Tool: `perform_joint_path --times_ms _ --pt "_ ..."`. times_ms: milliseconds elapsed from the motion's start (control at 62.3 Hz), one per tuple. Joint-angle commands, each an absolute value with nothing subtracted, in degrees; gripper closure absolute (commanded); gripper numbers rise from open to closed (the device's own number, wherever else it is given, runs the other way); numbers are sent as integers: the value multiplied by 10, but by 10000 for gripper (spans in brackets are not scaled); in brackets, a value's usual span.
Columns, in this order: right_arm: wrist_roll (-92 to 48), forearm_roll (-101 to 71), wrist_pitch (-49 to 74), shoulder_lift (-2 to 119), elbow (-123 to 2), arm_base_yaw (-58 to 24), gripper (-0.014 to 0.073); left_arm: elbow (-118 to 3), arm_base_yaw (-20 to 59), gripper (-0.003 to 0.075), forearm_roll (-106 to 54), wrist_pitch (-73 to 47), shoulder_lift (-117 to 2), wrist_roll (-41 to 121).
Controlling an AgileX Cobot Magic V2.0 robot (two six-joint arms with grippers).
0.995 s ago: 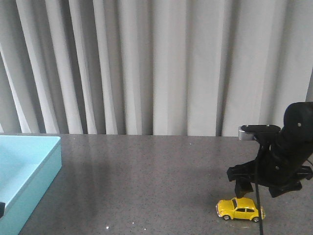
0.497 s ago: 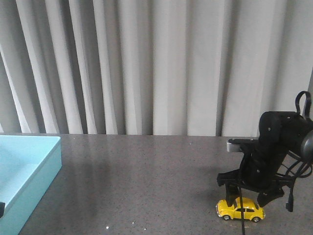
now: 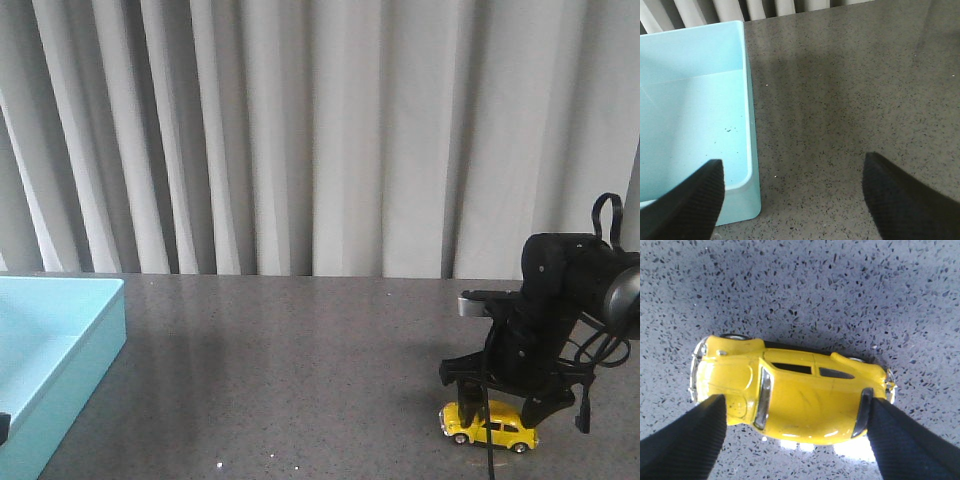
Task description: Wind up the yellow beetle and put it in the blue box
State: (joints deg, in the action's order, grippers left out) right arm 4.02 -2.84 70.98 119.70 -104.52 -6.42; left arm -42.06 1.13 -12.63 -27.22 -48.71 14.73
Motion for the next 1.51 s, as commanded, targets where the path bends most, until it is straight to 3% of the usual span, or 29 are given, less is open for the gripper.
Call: perform_joint_path --times_ms 0,289,930,1492 --pt "39 -16 703 1179 -1056 -61 15 -440 13 160 -138 -236 -487 147" --pt "-4 0 737 1179 -1056 -19 15 -440 13 160 -138 -236 -487 147" --pt "-135 13 732 1179 -1055 163 15 -440 13 160 -138 -236 -487 147" --pt "-150 -25 713 1154 -1057 177 15 -440 13 160 -138 -236 -487 147"
